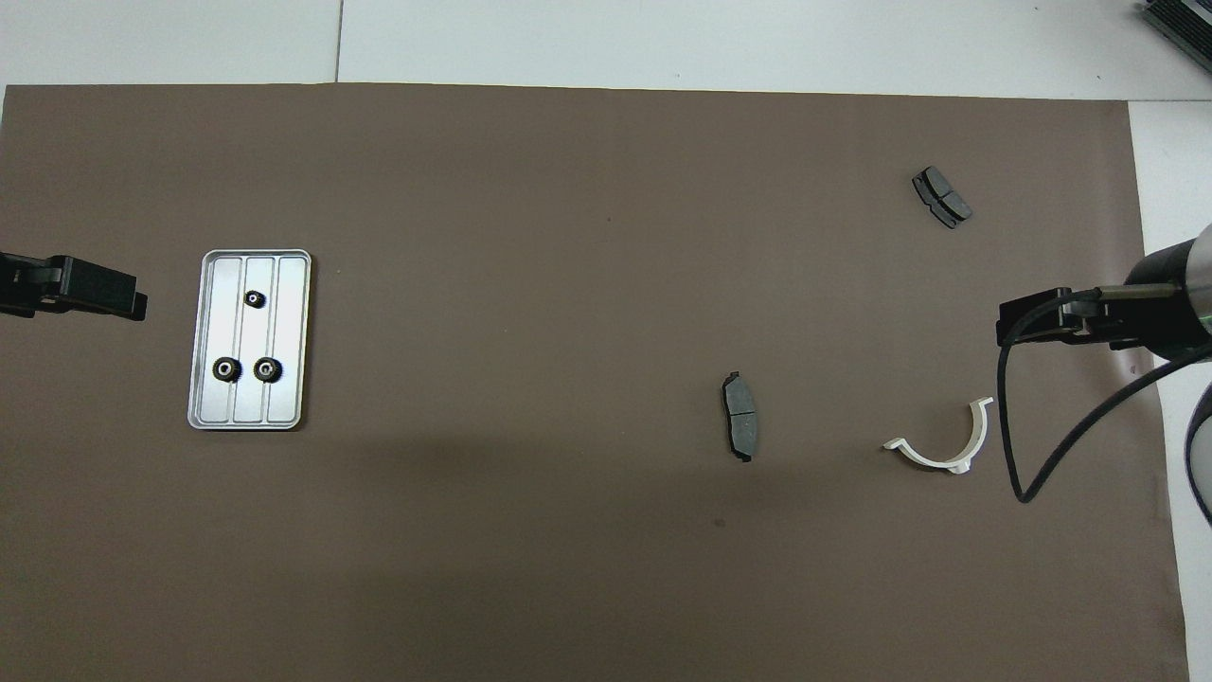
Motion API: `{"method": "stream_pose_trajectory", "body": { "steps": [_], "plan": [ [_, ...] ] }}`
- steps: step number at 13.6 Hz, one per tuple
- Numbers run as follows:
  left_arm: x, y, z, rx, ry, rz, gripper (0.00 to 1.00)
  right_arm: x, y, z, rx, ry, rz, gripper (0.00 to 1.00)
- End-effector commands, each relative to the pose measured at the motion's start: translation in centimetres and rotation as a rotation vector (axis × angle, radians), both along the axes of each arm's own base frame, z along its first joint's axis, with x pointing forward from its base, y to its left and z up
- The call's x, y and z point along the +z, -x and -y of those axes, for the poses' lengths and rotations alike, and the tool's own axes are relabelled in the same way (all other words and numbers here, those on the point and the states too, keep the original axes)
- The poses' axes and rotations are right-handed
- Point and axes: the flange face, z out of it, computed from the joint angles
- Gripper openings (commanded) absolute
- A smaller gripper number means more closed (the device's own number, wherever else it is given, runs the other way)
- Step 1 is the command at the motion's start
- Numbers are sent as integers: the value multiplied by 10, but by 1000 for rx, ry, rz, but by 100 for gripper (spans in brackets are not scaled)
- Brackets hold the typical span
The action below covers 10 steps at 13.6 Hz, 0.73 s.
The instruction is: Place bearing gear from tray to pile
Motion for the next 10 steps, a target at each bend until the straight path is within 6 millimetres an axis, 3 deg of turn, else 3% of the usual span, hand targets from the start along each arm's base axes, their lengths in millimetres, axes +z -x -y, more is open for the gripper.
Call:
{"method": "stream_pose_trajectory", "body": {
  "steps": [1, 10],
  "plan": [
    [1, 7, -2, -12, -16, 22, 100, 0, 7, 2, -5, -1, 5, 100],
    [-5, 9, -5, -4, -16, 29, 100, 0, 7, 1, -4, -3, 5, 100]
  ]
}}
